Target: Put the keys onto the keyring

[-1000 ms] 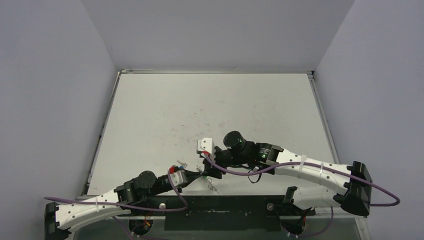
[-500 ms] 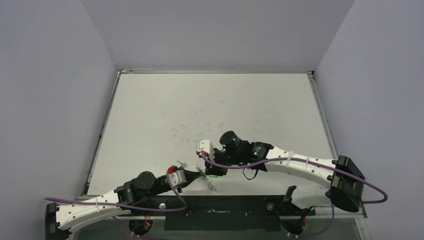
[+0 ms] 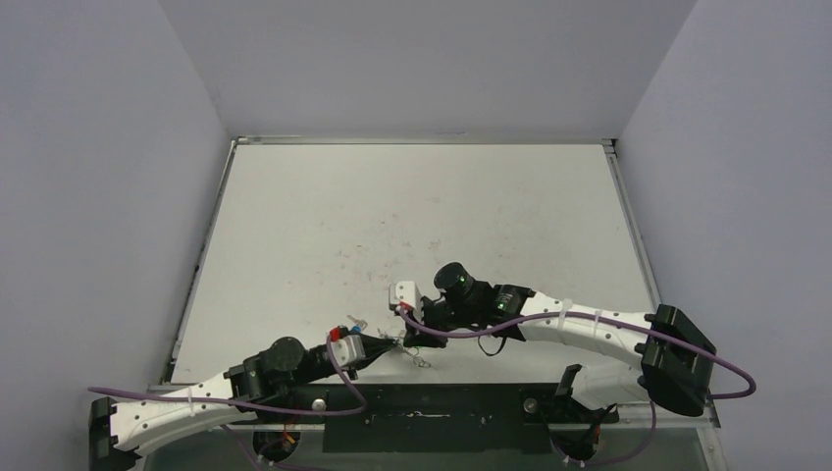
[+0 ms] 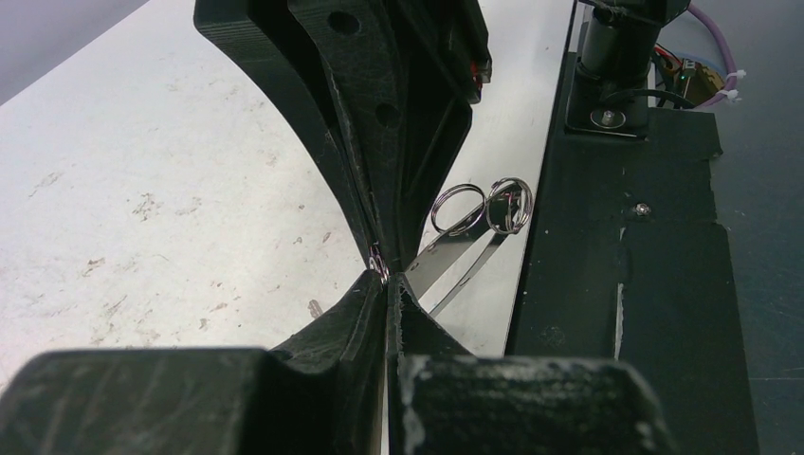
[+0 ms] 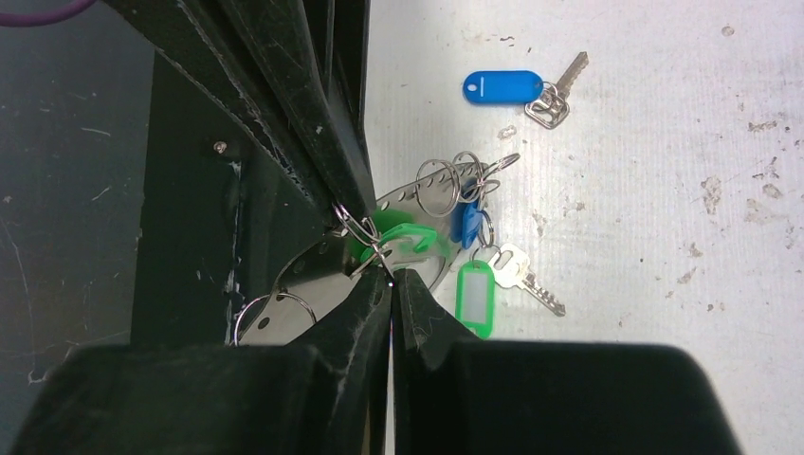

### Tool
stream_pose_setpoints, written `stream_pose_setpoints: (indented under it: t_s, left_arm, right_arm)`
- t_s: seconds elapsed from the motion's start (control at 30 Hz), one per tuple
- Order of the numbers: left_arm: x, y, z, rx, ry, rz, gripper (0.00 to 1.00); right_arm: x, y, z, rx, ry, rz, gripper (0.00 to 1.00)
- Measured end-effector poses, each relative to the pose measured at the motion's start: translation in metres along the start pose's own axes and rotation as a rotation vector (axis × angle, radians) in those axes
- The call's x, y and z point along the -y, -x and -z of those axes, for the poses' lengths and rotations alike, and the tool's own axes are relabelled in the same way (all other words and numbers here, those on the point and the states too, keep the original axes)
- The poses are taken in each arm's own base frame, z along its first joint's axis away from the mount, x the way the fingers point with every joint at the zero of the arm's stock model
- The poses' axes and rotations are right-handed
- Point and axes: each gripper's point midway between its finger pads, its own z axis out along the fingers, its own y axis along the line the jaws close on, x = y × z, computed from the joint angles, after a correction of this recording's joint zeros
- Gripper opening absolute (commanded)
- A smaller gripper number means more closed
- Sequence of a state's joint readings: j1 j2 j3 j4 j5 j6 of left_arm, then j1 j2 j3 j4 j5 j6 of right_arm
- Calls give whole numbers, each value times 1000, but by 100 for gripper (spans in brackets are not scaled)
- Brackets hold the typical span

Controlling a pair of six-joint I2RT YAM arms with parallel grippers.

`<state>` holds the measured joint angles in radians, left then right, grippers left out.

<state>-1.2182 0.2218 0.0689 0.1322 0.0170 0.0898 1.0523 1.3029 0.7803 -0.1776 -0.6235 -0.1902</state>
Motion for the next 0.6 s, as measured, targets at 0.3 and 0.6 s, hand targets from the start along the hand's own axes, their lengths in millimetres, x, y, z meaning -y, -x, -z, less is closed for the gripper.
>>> stream_pose_setpoints:
  t_s: [0.3,0.6]
  left_arm:
    - [1,4,2,27,-5,0,0]
    - [2,5,2,36,-10,0,0]
  right_arm:
    - [0,-17,-6,-4,-17,-30,0]
    - [-6,-28,-10,-26,-53,-24,15]
